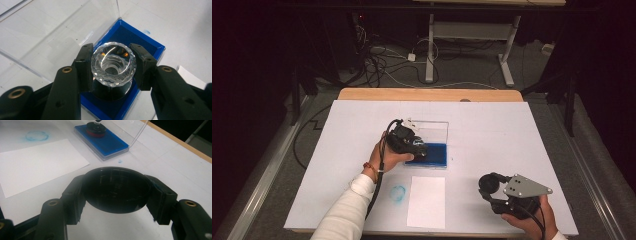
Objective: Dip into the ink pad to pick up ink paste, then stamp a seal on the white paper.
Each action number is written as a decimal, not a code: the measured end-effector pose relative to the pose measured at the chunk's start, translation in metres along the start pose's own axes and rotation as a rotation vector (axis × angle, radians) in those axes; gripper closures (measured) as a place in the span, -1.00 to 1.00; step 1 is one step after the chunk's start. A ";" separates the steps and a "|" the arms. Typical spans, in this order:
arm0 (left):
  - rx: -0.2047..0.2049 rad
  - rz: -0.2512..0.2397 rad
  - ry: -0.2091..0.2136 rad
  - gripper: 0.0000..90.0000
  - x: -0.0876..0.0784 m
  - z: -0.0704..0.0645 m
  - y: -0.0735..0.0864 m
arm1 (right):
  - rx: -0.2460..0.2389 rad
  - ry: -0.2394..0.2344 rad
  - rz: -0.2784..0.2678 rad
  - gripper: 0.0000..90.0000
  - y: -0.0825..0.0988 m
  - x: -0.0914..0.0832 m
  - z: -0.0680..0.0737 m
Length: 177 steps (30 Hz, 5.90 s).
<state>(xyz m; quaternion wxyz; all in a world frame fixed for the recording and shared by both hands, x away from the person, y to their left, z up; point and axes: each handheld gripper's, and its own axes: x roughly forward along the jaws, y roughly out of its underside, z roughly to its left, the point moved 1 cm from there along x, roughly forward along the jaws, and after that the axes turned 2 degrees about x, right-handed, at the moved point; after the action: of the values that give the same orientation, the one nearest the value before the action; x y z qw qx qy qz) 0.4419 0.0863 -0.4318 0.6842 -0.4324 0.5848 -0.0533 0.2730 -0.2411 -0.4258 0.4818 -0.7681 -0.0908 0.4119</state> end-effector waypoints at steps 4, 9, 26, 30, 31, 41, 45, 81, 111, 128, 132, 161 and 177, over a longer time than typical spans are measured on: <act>0.003 0.004 -0.008 0.22 0.000 -0.001 -0.001 | -0.002 -0.002 0.003 -0.15 0.000 0.001 0.001; 0.002 0.010 -0.017 0.22 0.001 -0.003 -0.002 | -0.006 -0.005 0.007 -0.15 0.000 0.002 0.001; -0.016 -0.007 0.000 0.22 0.001 0.000 0.001 | -0.009 -0.006 0.008 -0.15 -0.001 0.002 0.002; -0.016 0.004 -0.006 0.22 0.000 -0.001 0.000 | -0.013 -0.007 0.008 -0.15 -0.001 0.002 0.002; -0.019 0.004 -0.010 0.22 0.000 -0.002 0.000 | -0.012 -0.005 0.007 -0.15 -0.001 0.002 0.002; -0.016 -0.044 -0.014 0.22 -0.018 -0.001 -0.001 | 0.001 -0.002 -0.001 -0.15 -0.002 0.002 -0.002; -0.007 -0.072 -0.027 0.22 -0.034 0.000 -0.001 | 0.008 -0.001 -0.003 -0.15 -0.002 0.002 -0.003; 0.104 -0.227 -0.031 0.22 -0.103 -0.043 0.030 | -0.014 -0.018 0.024 -0.15 0.001 0.010 0.004; 0.166 -0.223 0.020 0.22 -0.100 -0.086 0.043 | -0.027 -0.015 0.017 -0.15 -0.002 0.006 0.009; 0.213 -0.197 0.098 0.22 -0.075 -0.111 0.049 | -0.030 -0.025 0.023 -0.15 -0.002 0.007 0.011; 0.222 -0.179 0.111 0.22 -0.066 -0.113 0.050 | -0.031 -0.026 0.025 -0.15 -0.002 0.008 0.011; 0.236 -0.073 0.184 0.22 -0.025 -0.115 0.056 | -0.040 -0.026 0.036 -0.15 -0.001 0.009 0.012; 0.235 -0.047 0.199 0.22 -0.016 -0.116 0.059 | -0.041 -0.024 0.039 -0.15 0.000 0.009 0.012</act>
<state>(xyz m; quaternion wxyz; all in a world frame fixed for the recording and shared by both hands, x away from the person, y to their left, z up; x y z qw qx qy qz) 0.3133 0.0714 -0.4514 0.6674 -0.3555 0.6292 -0.1799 0.2703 -0.2283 -0.4327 0.4568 -0.7744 -0.0901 0.4284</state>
